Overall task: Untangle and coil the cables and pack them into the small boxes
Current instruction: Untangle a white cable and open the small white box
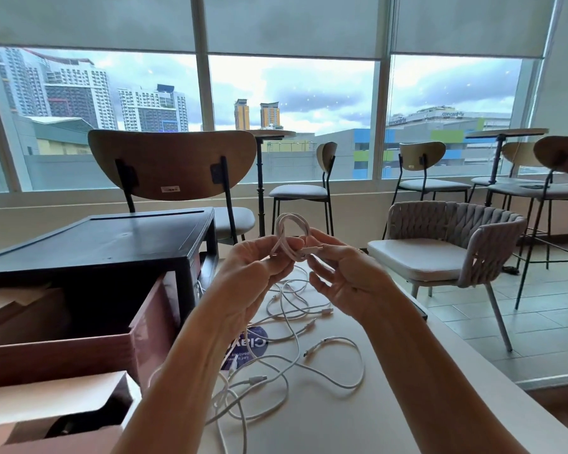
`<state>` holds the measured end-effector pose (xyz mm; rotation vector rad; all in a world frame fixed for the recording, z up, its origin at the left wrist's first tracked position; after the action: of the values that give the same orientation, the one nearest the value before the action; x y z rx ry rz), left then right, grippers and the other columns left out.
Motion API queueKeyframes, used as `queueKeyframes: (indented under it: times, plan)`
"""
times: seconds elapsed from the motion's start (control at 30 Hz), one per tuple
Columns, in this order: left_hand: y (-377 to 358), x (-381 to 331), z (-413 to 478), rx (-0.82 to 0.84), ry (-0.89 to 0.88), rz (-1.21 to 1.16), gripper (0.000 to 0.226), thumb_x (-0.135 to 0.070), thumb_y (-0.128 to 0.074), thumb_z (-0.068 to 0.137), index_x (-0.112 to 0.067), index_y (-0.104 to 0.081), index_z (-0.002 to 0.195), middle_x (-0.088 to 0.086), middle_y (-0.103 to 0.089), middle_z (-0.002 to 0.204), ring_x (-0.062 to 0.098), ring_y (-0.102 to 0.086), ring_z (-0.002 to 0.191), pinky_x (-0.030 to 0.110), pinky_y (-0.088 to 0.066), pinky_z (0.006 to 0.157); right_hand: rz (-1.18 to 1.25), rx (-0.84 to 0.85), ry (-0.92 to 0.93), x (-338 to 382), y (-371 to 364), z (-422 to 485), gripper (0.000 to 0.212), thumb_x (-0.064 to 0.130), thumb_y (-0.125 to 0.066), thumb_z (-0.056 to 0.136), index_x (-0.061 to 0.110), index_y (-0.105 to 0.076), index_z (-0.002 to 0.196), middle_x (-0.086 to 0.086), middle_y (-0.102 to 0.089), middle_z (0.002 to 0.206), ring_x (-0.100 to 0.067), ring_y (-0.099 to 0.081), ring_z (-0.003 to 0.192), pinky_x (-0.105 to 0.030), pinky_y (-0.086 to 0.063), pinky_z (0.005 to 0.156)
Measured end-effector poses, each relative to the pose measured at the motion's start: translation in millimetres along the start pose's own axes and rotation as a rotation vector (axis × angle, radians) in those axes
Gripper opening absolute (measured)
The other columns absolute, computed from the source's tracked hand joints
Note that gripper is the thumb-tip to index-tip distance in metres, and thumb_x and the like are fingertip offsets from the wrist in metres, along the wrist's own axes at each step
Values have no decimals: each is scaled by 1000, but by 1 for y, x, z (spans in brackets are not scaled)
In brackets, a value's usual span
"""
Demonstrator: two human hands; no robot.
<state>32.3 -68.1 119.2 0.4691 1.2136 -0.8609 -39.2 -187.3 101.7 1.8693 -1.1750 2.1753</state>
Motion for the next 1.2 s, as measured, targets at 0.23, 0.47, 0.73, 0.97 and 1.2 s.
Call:
queueKeyframes:
  times: [0.23,0.47,0.73,0.97,1.2]
  plan:
    - [-2,-13,-5,113,-30,103,43,-19,-70,80,-13,-57,121,7,-75,107,19,-67,113,33,-46,103,122,-66,62,8,9,7,22,-5,-67,85,6,-76,103,-12,-74,89,-15,-59,73,-21,-53,55]
    - [-2,-11,0,-62,-12,-179,15,-8,-44,102,-4,-56,110,13,-76,90,19,-73,92,29,-55,92,-41,47,146,8,0,1,16,-5,-71,81,8,-79,84,-10,-65,73,-13,-57,65,-24,-52,65]
    - [6,1,4,-75,53,-361,23,0,-36,104,-3,-56,116,16,-75,94,21,-74,91,27,-57,82,-267,137,214,16,-1,-1,19,0,-69,86,11,-78,100,-7,-73,87,-16,-64,81,-27,-54,79]
    - [11,8,10,-160,11,-280,37,15,-37,98,-10,-54,120,14,-76,94,23,-73,95,29,-58,86,-419,173,331,16,-4,3,61,5,-80,77,14,-59,133,-8,-75,108,-20,-71,101,-35,-55,93]
    - [14,9,12,-179,14,-262,33,13,-45,97,-5,-57,122,17,-72,107,26,-72,101,32,-56,92,-627,63,545,20,-4,5,28,23,-87,73,24,-71,96,1,-73,107,-19,-70,101,-49,-58,87]
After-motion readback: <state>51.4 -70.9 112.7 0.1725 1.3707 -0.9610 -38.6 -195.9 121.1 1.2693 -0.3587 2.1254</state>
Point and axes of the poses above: each hand's wrist, its own z-axis towards the middle knuckle, its own y-axis out of the back of the hand, x = y × z, the point moved 5 cm from there along z, towards the middle knuckle
